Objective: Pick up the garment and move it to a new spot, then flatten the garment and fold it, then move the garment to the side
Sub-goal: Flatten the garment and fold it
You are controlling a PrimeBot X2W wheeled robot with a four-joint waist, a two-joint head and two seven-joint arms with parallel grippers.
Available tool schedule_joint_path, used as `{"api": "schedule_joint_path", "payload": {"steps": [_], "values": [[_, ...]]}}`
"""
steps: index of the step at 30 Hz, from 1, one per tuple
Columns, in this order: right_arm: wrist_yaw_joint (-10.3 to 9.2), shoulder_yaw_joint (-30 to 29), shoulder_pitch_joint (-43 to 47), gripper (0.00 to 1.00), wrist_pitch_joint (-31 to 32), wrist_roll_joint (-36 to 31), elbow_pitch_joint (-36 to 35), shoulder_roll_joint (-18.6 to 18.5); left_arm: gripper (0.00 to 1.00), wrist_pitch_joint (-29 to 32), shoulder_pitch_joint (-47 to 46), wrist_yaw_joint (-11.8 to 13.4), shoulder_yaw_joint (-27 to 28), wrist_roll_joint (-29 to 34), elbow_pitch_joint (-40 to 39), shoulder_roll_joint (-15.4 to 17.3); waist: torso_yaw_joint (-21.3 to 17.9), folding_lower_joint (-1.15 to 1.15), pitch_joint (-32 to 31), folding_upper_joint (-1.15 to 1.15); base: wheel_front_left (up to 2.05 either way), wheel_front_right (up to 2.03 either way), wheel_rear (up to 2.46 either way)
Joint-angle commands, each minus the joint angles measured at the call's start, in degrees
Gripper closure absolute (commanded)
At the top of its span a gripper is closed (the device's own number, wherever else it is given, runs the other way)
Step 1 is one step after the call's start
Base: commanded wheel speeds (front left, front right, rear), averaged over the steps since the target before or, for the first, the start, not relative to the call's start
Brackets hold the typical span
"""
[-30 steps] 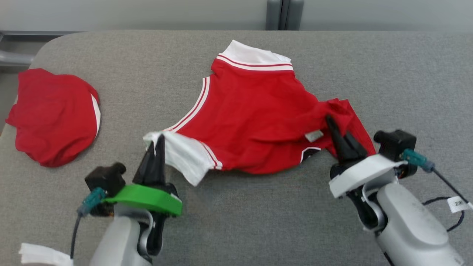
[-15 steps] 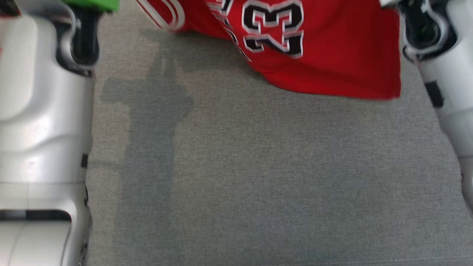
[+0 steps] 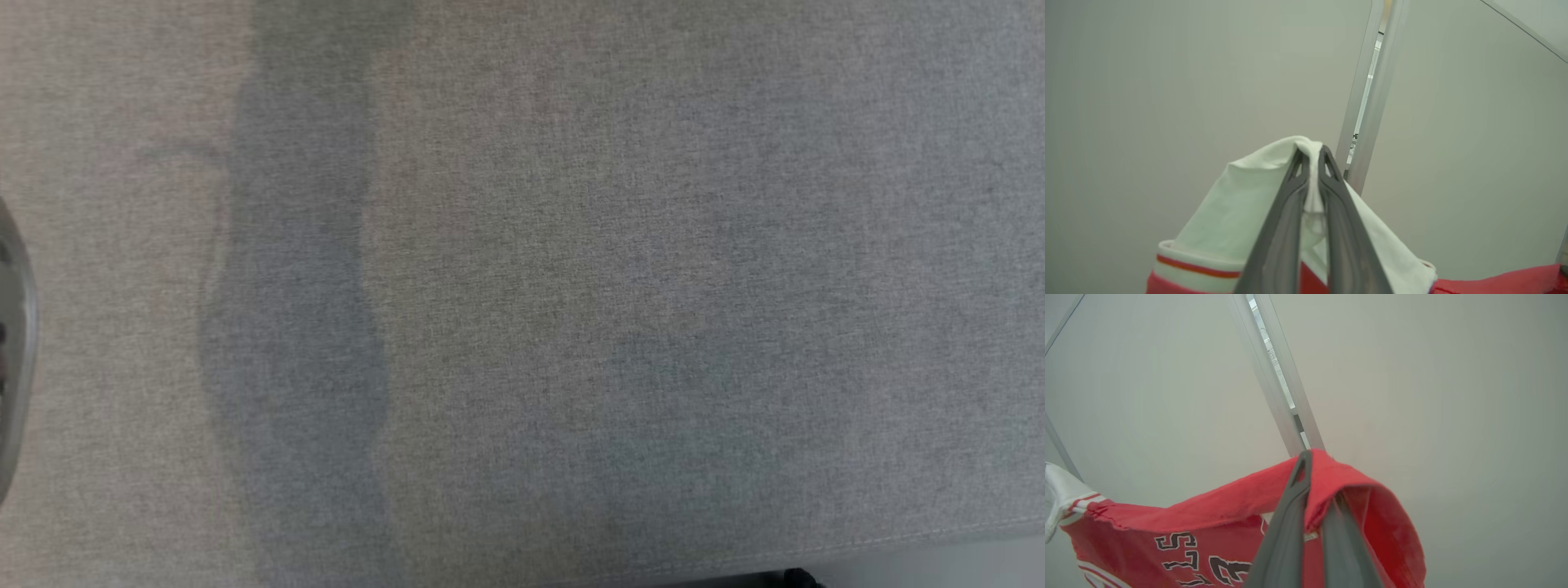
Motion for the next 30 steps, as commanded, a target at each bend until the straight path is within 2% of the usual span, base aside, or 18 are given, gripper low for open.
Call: {"api": "schedule_joint_path", "payload": {"steps": [1, 6, 12, 15, 20, 23, 30], "values": [[0.02, 1.0, -1.4, 1.00, -0.4, -0.1, 0.7, -0.7, 1.00, -1.4, -2.1, -0.4, -0.3, -0.2, 0.7, -0.4, -1.1, -0.01, 1.8, 0.00, 0.00, 0.00, 0.00], [0.02, 2.7, -2.0, 1.00, -1.5, 2.8, 1.3, -2.7, 1.00, -3.3, -3.1, -1.1, -2.2, -1.2, 3.1, -1.8, 0.5, -0.01, 3.3, 0.00, 0.00, 0.00, 0.00], [0.02, 7.0, 8.2, 1.00, -5.3, 7.8, -1.8, -3.4, 1.00, -5.7, 7.5, -1.5, -3.9, -2.6, 3.0, -1.7, 0.3, -0.01, 2.2, 0.00, 0.00, 0.00, 0.00], [0.02, 9.6, 15.7, 1.00, -6.7, 10.4, -4.7, -3.6, 1.00, -6.1, 15.9, -1.4, -4.4, -3.8, 0.3, -0.6, -0.3, -0.01, 0.7, 0.00, 0.00, 0.00, 0.00], [0.02, 12.8, 28.4, 1.00, -7.9, 13.3, -9.5, -4.6, 1.00, -6.1, 32.7, -1.4, -0.2, -4.6, -9.4, 0.6, -0.8, -0.01, -1.9, 0.00, 0.00, 0.00, 0.00], [0.02, 13.7, 36.0, 1.00, -8.2, 15.3, -13.0, -5.7, 1.00, -6.1, 44.1, -1.1, 2.4, -3.3, -16.4, -0.1, -0.6, -0.01, -3.4, 0.00, 0.00, 0.00, 0.00], [0.02, 11.0, 52.2, 1.00, -8.2, 16.5, -20.2, -7.0, 1.00, -6.1, 67.6, 0.4, 6.9, -1.9, -29.3, -2.5, -0.2, -0.01, -7.5, 0.00, 0.00, 0.00, 0.00]]}}
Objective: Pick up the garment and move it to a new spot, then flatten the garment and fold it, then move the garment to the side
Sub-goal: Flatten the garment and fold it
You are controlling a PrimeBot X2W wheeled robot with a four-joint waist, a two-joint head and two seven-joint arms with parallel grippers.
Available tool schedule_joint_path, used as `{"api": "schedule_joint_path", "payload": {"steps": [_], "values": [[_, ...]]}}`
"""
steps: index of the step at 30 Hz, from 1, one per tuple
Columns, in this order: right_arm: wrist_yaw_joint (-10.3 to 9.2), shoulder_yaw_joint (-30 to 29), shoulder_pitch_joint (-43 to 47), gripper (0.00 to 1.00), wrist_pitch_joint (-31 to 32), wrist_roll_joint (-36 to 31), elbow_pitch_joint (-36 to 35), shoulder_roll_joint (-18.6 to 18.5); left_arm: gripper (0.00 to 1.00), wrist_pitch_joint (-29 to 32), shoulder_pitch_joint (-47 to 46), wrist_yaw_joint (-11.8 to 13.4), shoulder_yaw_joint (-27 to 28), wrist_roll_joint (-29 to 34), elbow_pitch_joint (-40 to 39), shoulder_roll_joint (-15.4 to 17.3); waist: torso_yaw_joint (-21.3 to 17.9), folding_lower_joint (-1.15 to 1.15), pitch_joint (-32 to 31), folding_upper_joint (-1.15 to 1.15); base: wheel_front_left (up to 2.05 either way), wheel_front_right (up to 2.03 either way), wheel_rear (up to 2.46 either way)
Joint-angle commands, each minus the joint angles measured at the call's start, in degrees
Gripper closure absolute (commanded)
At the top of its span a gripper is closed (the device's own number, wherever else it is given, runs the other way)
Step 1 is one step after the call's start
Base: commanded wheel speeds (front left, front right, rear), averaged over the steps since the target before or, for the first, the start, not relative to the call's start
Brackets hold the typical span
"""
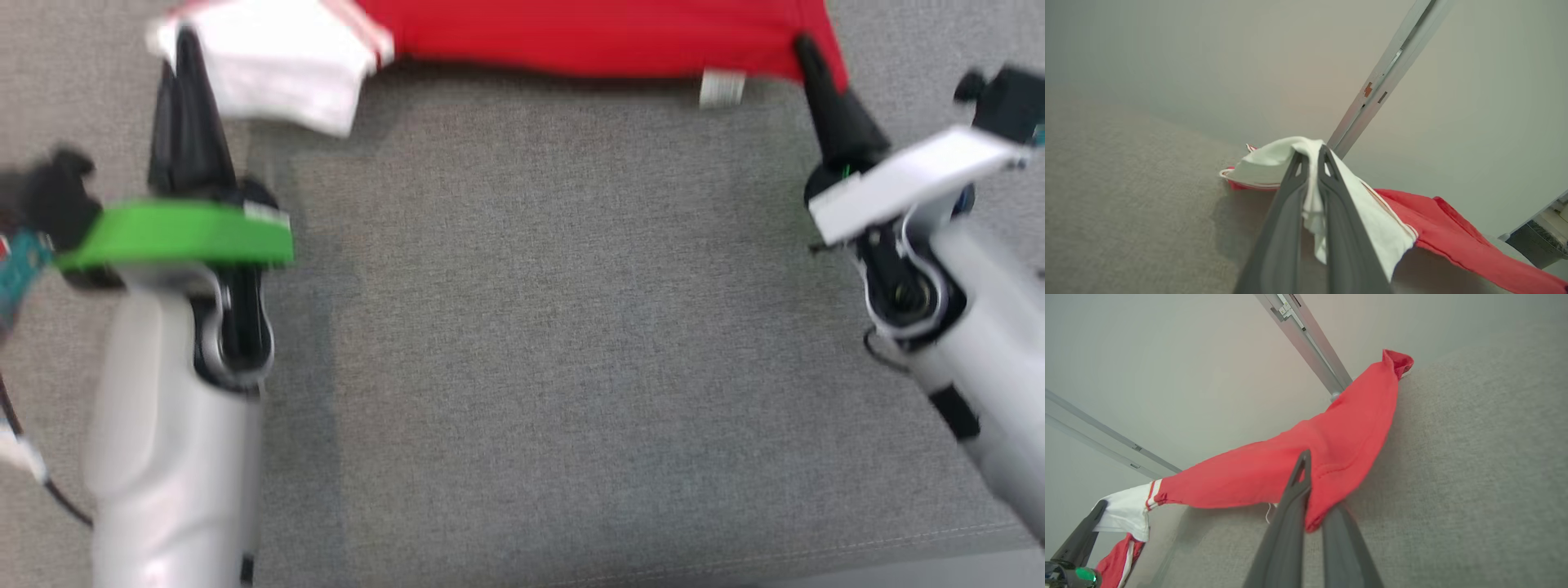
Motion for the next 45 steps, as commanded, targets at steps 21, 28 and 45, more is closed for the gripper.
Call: {"api": "schedule_joint_path", "payload": {"steps": [21, 28, 45], "values": [[0.01, -6.3, 39.1, 1.00, 0.1, -3.1, -8.4, -3.9, 1.00, -0.2, 43.6, 7.5, -6.4, -3.1, -17.1, -0.9, 2.8, 0.00, -16.2, 0.00, 0.00, 0.00, 0.00], [0.01, -8.2, 43.6, 1.00, 3.4, -3.0, -11.1, -4.1, 1.00, -0.2, 45.7, 7.8, -7.2, -2.3, -18.2, -0.9, 2.7, 0.00, -16.2, 0.00, 0.00, 0.00, 0.00], [0.02, -11.8, 37.3, 1.00, 12.9, 1.5, -12.8, 1.3, 1.00, 3.9, 28.9, 3.6, -8.9, -0.4, -11.0, 4.0, -0.2, 0.00, -14.3, 0.00, 0.00, 0.00, 0.00]]}}
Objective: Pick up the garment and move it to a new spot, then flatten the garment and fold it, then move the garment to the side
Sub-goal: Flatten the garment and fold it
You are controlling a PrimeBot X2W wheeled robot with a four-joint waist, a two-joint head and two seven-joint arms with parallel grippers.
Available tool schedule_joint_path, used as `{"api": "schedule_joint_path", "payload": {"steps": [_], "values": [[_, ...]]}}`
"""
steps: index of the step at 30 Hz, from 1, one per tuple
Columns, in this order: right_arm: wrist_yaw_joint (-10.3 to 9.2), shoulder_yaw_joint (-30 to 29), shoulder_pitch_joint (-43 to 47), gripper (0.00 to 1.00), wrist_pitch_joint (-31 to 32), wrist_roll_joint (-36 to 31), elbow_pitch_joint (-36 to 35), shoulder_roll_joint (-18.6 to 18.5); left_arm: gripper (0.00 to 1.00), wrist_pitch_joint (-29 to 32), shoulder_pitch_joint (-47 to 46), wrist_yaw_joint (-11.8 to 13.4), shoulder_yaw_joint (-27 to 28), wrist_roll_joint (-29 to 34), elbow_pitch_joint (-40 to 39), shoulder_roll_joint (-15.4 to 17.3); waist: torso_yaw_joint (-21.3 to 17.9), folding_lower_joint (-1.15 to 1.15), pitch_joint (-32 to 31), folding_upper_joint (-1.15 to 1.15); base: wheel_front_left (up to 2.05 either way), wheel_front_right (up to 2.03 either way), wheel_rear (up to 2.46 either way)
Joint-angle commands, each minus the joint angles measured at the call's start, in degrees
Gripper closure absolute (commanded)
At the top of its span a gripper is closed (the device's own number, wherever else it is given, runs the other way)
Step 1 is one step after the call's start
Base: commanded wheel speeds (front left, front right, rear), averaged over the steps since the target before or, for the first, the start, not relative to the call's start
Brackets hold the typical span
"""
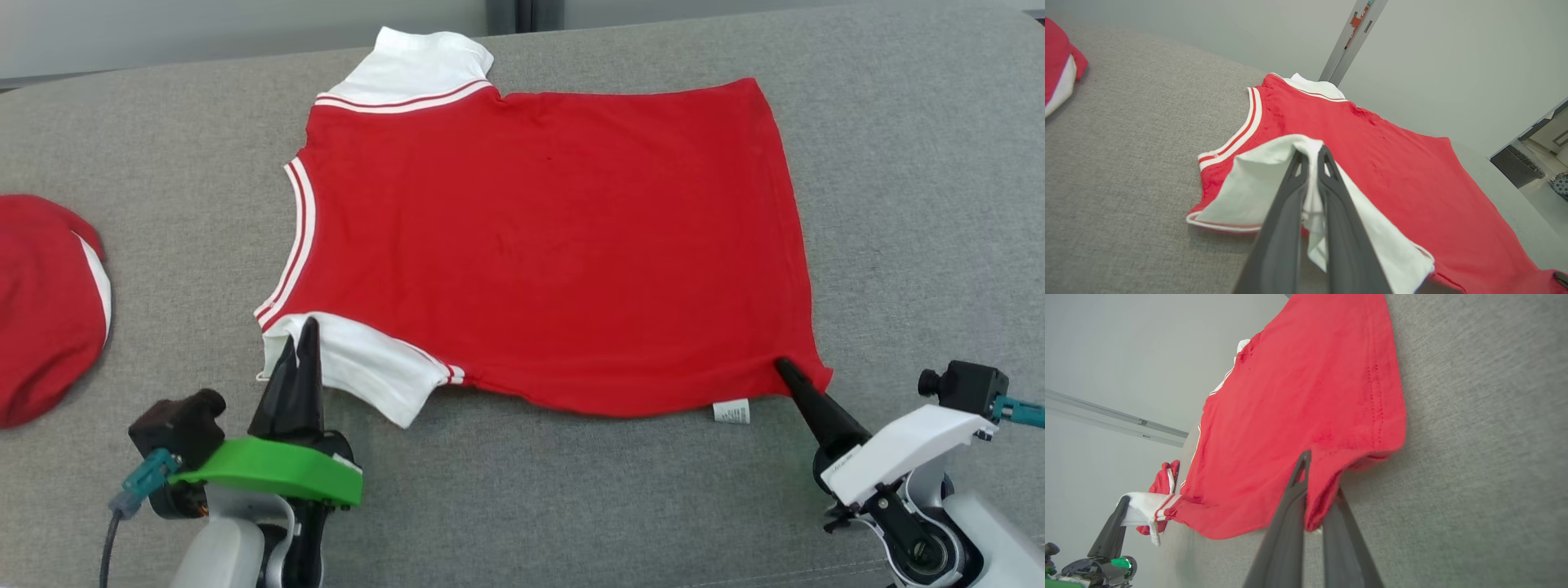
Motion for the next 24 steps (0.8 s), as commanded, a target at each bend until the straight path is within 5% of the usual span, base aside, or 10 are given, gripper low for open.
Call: {"api": "schedule_joint_path", "payload": {"steps": [1, 15, 16, 17, 18, 20, 21, 24], "values": [[0.02, -0.4, -1.3, 1.00, 0.8, 0.5, 0.5, 0.2, 1.00, 0.2, -2.2, -0.3, 0.4, 0.3, 0.7, 0.9, -0.4, 0.00, 0.5, 0.00, 0.00, 0.00, 0.00], [0.02, -1.6, -15.1, 1.00, 3.8, -0.2, 10.1, 4.1, 1.00, 1.8, -18.7, -2.4, -0.6, 1.6, 14.4, 2.9, -0.9, 0.00, 5.1, 0.00, 0.00, 0.00, 0.00], [0.02, -1.8, -15.9, 0.86, 3.3, -0.4, 11.0, 4.4, 1.00, 1.6, -19.5, -2.5, -0.7, 1.6, 15.6, 2.9, -0.8, 0.00, 5.3, 0.00, 0.00, 0.00, 0.00], [0.02, -1.7, -16.9, 0.51, 3.1, -0.6, 11.9, 4.7, 1.00, 1.4, -20.4, -2.6, -0.8, 1.8, 17.0, 2.9, -0.8, 0.00, 5.5, 0.00, 0.00, 0.00, 0.00], [0.02, -1.5, -17.5, 0.00, 2.7, -1.0, 12.7, 5.0, 1.00, 1.4, -21.0, -2.7, -1.0, 1.8, 18.2, 2.9, -0.8, 0.00, 5.7, 0.00, 0.00, 0.00, 0.00], [0.02, -0.9, -19.0, 0.00, 1.9, -1.5, 13.5, 5.5, 0.09, 0.3, -22.6, -2.9, -1.1, 2.3, 20.4, 2.8, -0.7, 0.00, 5.8, 0.00, 0.00, 0.00, 0.00], [0.02, -0.7, -19.5, 0.00, 1.2, -2.1, 13.7, 5.5, 0.00, -0.2, -23.1, -2.9, -1.3, 2.4, 21.5, 2.7, -0.7, 0.00, 5.8, 0.00, 0.00, 0.00, 0.00], [0.02, 0.8, -19.8, 0.00, -1.0, -4.2, 13.9, 4.8, 0.00, -1.9, -23.7, -3.3, -1.1, 2.3, 23.7, 2.2, -0.7, 0.00, 5.1, 0.00, 0.00, 0.00, 0.00]]}}
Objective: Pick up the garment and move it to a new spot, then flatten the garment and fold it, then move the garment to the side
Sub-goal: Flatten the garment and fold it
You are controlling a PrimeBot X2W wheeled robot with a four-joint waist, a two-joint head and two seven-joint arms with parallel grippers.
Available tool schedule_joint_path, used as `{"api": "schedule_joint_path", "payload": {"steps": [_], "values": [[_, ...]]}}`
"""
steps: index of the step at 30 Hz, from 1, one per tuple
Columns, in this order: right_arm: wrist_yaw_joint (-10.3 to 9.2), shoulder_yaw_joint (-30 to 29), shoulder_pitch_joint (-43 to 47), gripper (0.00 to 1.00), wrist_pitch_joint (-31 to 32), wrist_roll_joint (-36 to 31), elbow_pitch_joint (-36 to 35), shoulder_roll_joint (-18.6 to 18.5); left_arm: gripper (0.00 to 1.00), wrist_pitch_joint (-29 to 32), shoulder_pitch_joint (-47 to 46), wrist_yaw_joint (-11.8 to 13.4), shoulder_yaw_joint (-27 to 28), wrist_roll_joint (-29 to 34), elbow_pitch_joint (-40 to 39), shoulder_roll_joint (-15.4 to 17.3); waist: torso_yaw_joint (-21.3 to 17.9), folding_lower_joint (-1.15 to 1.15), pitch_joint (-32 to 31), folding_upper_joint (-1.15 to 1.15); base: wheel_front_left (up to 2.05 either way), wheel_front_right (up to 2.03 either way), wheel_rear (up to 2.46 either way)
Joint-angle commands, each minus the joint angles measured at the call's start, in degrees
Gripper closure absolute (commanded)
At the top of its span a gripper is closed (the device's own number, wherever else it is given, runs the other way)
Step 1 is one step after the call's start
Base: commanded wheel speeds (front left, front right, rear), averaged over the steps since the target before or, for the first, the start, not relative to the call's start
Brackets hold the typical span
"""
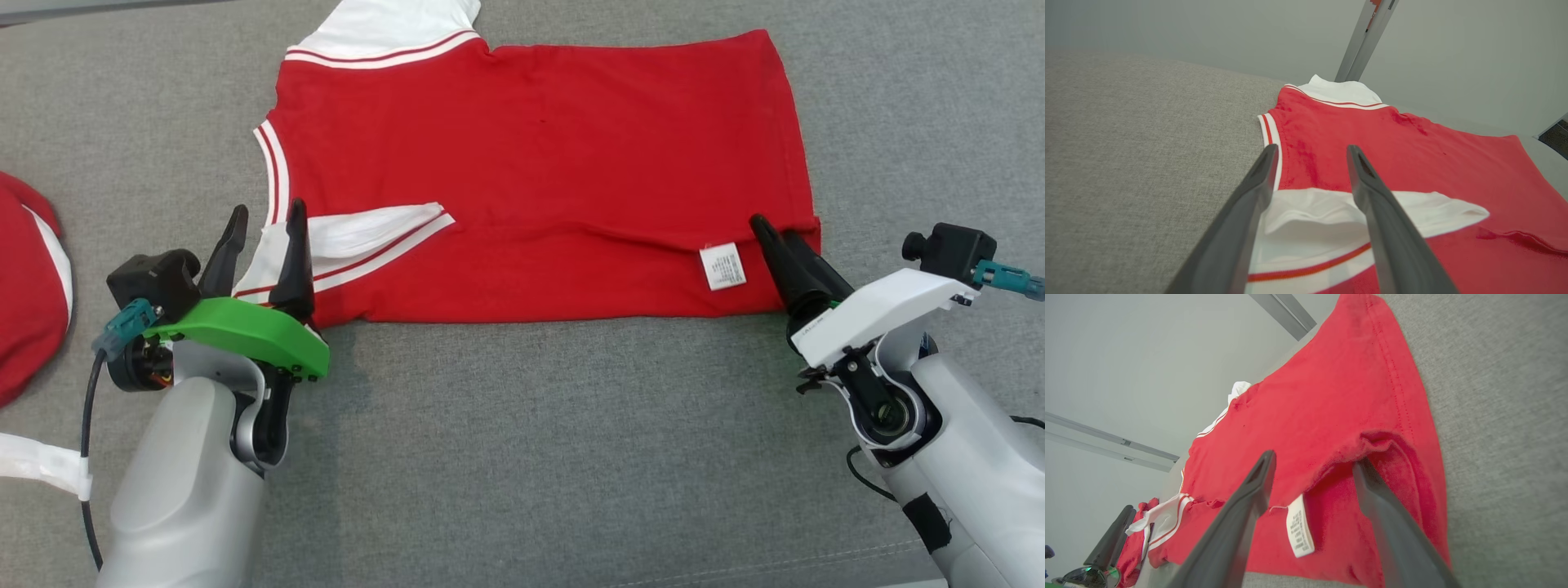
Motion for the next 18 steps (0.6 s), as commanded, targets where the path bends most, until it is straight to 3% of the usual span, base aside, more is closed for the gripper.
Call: {"api": "schedule_joint_path", "payload": {"steps": [1, 11, 18], "values": [[0.02, 0.5, 0.2, 0.00, -0.9, -0.5, 0.1, -0.3, 0.00, -0.7, -0.6, -0.4, 0.1, 0.0, 0.7, 0.0, 0.1, 0.00, -0.6, 0.00, 0.00, 0.00, 0.00], [0.02, 2.8, 5.7, 0.00, -8.3, -8.1, -0.8, -5.9, 0.00, -2.6, 7.6, 0.5, 1.3, 3.3, -1.0, 1.5, 0.4, 0.00, -4.1, 0.00, 0.00, 0.00, 0.00], [0.02, 2.1, 6.7, 0.00, -9.1, -12.1, 2.1, -5.5, 0.00, -2.6, 13.3, 1.9, 0.8, 4.9, -2.9, 2.6, 0.1, 0.00, -4.6, 0.00, 0.00, 0.00, 0.00]]}}
